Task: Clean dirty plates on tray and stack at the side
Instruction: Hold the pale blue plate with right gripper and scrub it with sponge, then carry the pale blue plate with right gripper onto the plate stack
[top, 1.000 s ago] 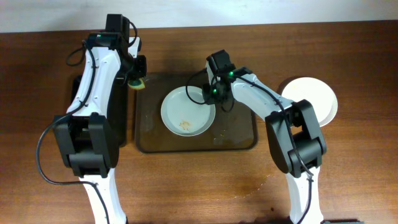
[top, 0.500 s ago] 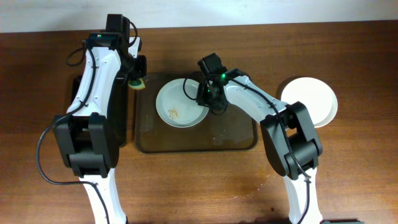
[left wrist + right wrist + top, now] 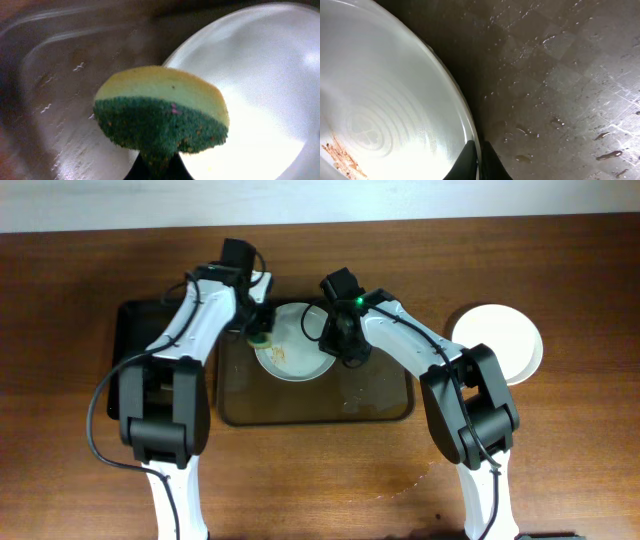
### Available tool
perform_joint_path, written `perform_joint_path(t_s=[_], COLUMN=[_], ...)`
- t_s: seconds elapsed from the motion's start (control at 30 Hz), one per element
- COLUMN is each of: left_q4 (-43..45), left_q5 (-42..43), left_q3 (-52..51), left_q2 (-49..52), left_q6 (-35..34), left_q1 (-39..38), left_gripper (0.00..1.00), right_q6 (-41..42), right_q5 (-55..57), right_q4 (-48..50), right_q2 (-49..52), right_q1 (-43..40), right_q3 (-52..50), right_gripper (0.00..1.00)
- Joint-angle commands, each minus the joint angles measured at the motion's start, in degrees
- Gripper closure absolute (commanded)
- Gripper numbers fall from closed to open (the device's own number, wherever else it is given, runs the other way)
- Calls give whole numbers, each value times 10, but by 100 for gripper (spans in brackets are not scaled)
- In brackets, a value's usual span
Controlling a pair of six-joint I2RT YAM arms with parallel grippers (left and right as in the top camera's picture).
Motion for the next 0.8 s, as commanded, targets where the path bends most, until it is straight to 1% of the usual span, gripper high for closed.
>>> perform_joint_path(t_s=[0.0, 0.03, 0.1, 0.13, 0.2, 0.27, 0.37, 0.4, 0.43, 0.47, 0.5, 0.53, 0.57, 0.6, 0.63, 0.67, 0.73, 0.77], left_q4=[50, 61, 84, 83, 57, -2, -20, -12, 15, 86, 130, 178, 198, 199, 170, 132, 85, 63], left_q5=[43, 34, -15, -25, -34, -50, -126, -151, -171, -195, -206, -209, -209, -207, -200, -189, -118, -37], left_q3=[-34, -46, -85, -94, -94, -94, -94, -94, -95, -97, -100, -106, -110, -115, -122, -123, -123, -122], left_q2=[6, 6, 6, 6, 6, 6, 6, 6, 6, 7, 8, 9, 12, 15, 18, 19, 19, 19], left_q6=[-3, -7, -58, -70, -71, -75, -110, -129, -135, -134, -134, -134, -134, -134, -133, -109, -25, 31], left_q1=[-44, -55, -66, -65, -59, -57, -57, -57, -57, -57, -57, -57, -57, -59, -61, -63, -67, -68], left_gripper=[99, 99, 99, 99, 99, 99, 99, 99, 99, 99, 99, 99, 99, 99, 99, 99, 99, 99], right_q6=[9, 9, 9, 7, 7, 7, 7, 7, 7, 7, 7, 7, 7, 7, 7, 7, 7, 7], right_q5=[7, 7, 7, 7, 7, 8, 8, 8, 8, 8, 8, 8, 10, 10, 10, 10, 10, 10], right_q4=[3, 3, 3, 3, 5, 6, 6, 6, 6, 7, 8, 9, 9, 9, 10, 11, 12, 12], right_q2=[12, 12, 12, 12, 12, 12, 12, 12, 12, 12, 12, 12, 12, 12, 12, 12, 12, 12], right_q1=[-2, -2, -2, -2, -2, -2, -2, -2, -2, -2, -2, -2, -2, -2, -2, -2, -2, -2], right_q3=[-11, -11, -11, -11, -11, -11, -11, -11, -11, -11, -11, -11, -11, -11, -11, -11, -11, -11], right_gripper=[96, 96, 96, 96, 96, 96, 96, 96, 96, 96, 96, 96, 96, 96, 96, 96, 96, 96])
